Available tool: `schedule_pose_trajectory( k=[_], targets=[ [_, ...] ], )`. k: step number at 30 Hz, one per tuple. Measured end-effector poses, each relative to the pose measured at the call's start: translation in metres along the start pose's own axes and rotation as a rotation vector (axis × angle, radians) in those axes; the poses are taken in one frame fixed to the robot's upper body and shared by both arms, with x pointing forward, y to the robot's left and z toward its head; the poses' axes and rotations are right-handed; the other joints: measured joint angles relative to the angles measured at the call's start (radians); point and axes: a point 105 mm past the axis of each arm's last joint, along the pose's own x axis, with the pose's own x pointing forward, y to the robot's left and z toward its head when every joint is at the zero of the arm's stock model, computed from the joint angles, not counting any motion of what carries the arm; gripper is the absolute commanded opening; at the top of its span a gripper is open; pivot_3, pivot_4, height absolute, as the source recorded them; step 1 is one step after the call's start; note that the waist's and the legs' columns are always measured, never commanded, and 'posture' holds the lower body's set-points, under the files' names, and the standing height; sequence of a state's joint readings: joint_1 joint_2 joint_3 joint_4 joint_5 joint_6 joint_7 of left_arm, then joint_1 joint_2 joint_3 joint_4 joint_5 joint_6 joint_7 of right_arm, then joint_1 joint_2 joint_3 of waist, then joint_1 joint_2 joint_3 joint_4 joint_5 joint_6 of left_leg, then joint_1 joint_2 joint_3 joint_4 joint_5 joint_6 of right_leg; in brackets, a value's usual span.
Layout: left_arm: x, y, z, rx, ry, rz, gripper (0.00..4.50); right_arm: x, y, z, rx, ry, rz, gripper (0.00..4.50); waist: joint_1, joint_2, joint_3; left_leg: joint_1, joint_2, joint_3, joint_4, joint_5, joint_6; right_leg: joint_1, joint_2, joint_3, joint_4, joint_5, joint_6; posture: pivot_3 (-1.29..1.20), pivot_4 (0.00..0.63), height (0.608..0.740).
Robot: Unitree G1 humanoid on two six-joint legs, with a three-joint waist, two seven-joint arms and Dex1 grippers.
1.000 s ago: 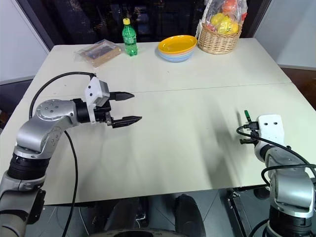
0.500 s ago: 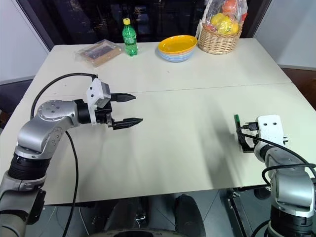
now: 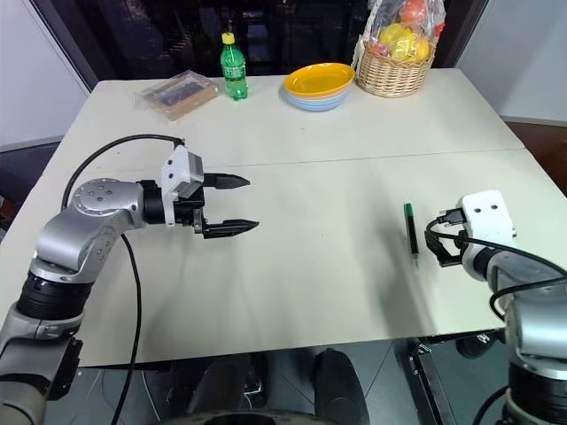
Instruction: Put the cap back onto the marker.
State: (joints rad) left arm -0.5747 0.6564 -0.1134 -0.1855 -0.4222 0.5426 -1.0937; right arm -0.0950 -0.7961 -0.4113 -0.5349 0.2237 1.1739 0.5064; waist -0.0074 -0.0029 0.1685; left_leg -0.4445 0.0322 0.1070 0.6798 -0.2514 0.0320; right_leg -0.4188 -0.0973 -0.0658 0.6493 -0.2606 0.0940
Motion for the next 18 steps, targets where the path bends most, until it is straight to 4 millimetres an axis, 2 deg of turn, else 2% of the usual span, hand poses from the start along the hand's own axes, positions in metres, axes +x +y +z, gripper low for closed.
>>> schedule_pose_trajectory(
  k=[7, 14, 18],
  targets=[
    [0.004, 0.012, 0.0, 0.023, 0.003, -0.057, 4.5, -0.047, -0.018, 0.031, -0.293, 0.048, 0.152, 4.45, 0.019, 0.0, 0.0, 0.0, 0.0, 0.0, 0.0, -0.001, 0.001, 0.001, 0.0, 0.0, -0.002, -0.001, -0.002, 0.0, 0.15, 0.74],
    [0.011, 0.015, -0.006, 0.028, 0.0, -0.088, 4.5, -0.082, -0.007, 0.035, -0.407, 0.065, 0.31, 4.45, 0.021, -0.003, 0.001, 0.0, 0.0, 0.0, 0.001, -0.001, 0.002, 0.002, -0.001, 0.0, -0.004, -0.001, -0.003, 0.0, 0.15, 0.74],
    [0.012, 0.018, -0.004, 0.041, -0.006, -0.096, 4.5, -0.099, -0.009, 0.049, -0.463, 0.035, 0.319, 4.45, 0.021, -0.003, 0.001, 0.0, 0.0, -0.001, 0.001, -0.001, 0.002, 0.002, -0.001, 0.0, -0.004, -0.001, -0.003, 0.0, 0.15, 0.74]
  ],
)
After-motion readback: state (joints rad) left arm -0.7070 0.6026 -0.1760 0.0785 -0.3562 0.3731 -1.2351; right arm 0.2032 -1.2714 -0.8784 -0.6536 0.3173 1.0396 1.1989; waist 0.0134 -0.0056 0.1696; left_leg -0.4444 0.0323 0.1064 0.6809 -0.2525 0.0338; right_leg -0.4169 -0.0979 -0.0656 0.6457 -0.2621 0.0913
